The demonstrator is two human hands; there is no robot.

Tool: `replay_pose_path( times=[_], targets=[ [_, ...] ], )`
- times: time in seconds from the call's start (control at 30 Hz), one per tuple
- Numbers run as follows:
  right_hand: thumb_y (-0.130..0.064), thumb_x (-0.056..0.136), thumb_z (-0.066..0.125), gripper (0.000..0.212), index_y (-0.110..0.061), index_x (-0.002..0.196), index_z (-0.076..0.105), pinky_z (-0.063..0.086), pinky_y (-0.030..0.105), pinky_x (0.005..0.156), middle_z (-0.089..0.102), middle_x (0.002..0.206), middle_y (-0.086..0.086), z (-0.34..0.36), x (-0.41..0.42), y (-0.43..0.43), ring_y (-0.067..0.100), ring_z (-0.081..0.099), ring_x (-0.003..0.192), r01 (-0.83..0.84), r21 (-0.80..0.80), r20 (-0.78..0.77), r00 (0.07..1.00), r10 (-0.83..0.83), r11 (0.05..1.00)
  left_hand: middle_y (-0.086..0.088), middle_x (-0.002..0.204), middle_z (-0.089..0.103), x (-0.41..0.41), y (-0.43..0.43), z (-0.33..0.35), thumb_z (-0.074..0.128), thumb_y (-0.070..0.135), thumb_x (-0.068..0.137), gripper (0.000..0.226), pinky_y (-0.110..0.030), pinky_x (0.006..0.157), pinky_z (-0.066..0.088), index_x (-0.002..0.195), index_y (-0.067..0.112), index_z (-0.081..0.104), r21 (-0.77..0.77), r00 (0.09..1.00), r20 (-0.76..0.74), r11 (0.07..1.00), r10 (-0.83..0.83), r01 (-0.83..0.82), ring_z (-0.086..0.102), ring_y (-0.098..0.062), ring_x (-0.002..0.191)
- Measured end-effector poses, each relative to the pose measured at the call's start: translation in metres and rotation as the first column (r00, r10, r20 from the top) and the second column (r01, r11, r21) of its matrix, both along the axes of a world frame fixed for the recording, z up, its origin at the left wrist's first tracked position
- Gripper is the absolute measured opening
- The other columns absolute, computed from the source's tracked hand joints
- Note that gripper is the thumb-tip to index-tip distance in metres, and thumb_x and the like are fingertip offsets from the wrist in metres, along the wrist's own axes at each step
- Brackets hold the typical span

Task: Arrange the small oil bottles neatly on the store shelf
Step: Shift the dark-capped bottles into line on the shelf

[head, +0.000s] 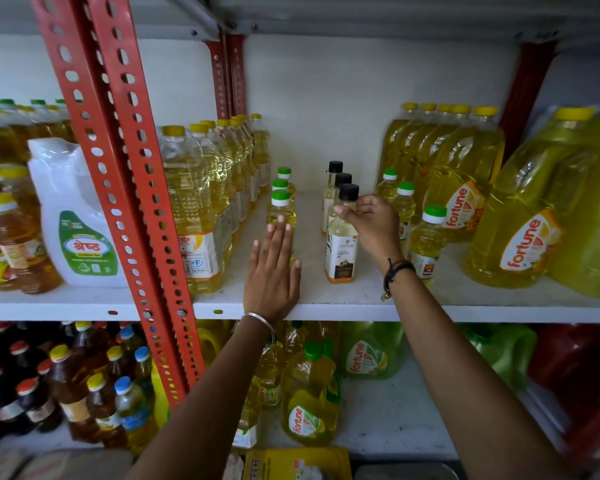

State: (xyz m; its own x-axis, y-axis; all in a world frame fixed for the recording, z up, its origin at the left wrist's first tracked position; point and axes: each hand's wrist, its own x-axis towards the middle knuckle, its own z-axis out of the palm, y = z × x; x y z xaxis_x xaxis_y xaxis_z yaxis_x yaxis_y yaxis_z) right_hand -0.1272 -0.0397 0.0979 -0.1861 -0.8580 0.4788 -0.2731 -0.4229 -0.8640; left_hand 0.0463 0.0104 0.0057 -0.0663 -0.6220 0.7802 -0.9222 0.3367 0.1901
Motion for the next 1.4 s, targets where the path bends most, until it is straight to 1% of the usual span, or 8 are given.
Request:
replay_pose_path(
  times=[0.17,0.33,0.47,0.57,0.93,1.13,1.3,1.4],
  targets=[
    [-0.035,0.081,0.070,0.045,-0.002,0.110,0.061,0.053,0.036,0.089,0.068,0.109,0.013,-0.003,0.000,0.004,0.021,0.064,0.099,-0.053,0.011,-0.089,0.995,0.053,0.999,-0.004,0.160,0.004,0.001,0.000,0.000,0.024,0.033,0.101,0.059,-0.034,0.119,-0.005,0.153,0.008,0.013,-0.002,1.000,-0.005,1.000,-0.003,0.003,0.000,-0.016,0.148],
    [-0.027,0.081,0.070,0.022,-0.006,0.089,0.069,0.056,0.040,0.083,0.074,0.097,0.011,0.001,-0.004,0.010,0.019,0.068,0.089,-0.036,-0.041,-0.147,0.989,0.030,0.999,-0.004,0.160,0.004,-0.001,-0.001,0.000,0.024,0.033,0.100,0.059,-0.034,0.119,-0.005,0.153,0.010,0.011,0.003,1.000,-0.003,1.000,0.006,-0.006,-0.001,-0.015,0.148],
    [-0.029,0.080,0.071,0.020,-0.009,0.083,0.068,0.054,0.034,0.079,0.074,0.093,0.009,0.000,-0.007,0.018,0.016,0.068,0.086,-0.024,-0.046,-0.169,0.985,0.016,0.999,-0.004,0.160,0.005,0.000,0.000,0.000,0.023,0.033,0.100,0.058,-0.033,0.119,-0.006,0.152,0.009,0.013,-0.002,1.000,-0.008,1.000,0.002,-0.002,-0.001,-0.015,0.148],
    [-0.029,0.079,0.071,0.017,-0.013,0.085,0.069,0.050,0.023,0.073,0.074,0.092,0.006,-0.002,-0.010,0.027,0.008,0.065,0.081,-0.024,-0.051,-0.156,0.988,0.015,0.998,-0.005,0.160,0.006,-0.001,0.000,0.000,0.023,0.033,0.100,0.059,-0.034,0.119,-0.005,0.153,0.009,0.013,0.000,1.000,-0.004,1.000,0.004,-0.004,0.000,-0.016,0.148],
    [-0.034,0.076,0.074,0.031,-0.008,0.091,0.071,0.052,0.031,0.075,0.074,0.093,0.008,0.001,-0.016,0.048,0.014,0.066,0.085,-0.010,-0.040,-0.181,0.983,0.003,0.999,-0.005,0.160,0.007,0.000,0.000,-0.002,0.023,0.033,0.100,0.058,-0.035,0.119,-0.002,0.152,0.009,0.014,0.005,1.000,-0.008,1.000,-0.002,0.002,0.000,-0.016,0.148],
    [-0.036,0.074,0.075,0.036,-0.009,0.097,0.070,0.048,0.021,0.069,0.073,0.099,0.009,0.001,-0.016,0.052,0.015,0.066,0.087,-0.003,-0.026,-0.194,0.981,-0.002,1.000,-0.004,0.160,0.005,0.000,-0.002,-0.003,0.023,0.033,0.101,0.058,-0.034,0.119,-0.005,0.152,0.012,0.009,-0.006,1.000,-0.009,1.000,0.007,-0.007,0.000,-0.015,0.148],
    [-0.038,0.075,0.075,0.044,-0.007,0.105,0.066,0.049,0.025,0.074,0.071,0.106,0.011,-0.002,-0.016,0.057,0.017,0.065,0.092,0.006,-0.032,-0.196,0.981,-0.012,0.999,-0.004,0.160,0.004,0.000,-0.001,-0.003,0.023,0.033,0.101,0.058,-0.035,0.119,-0.004,0.153,0.010,0.012,0.004,1.000,-0.001,1.000,0.003,-0.003,0.000,-0.016,0.148],
    [-0.040,0.076,0.073,0.053,-0.007,0.116,0.061,0.048,0.027,0.081,0.068,0.116,0.012,-0.003,-0.015,0.063,0.020,0.063,0.103,0.015,-0.027,-0.198,0.980,-0.020,1.000,-0.004,0.160,0.005,0.001,0.002,0.001,0.022,0.034,0.100,0.059,-0.036,0.119,-0.003,0.152,0.009,0.016,0.007,1.000,-0.020,1.000,-0.019,0.019,-0.002,-0.013,0.148]
  ],
)
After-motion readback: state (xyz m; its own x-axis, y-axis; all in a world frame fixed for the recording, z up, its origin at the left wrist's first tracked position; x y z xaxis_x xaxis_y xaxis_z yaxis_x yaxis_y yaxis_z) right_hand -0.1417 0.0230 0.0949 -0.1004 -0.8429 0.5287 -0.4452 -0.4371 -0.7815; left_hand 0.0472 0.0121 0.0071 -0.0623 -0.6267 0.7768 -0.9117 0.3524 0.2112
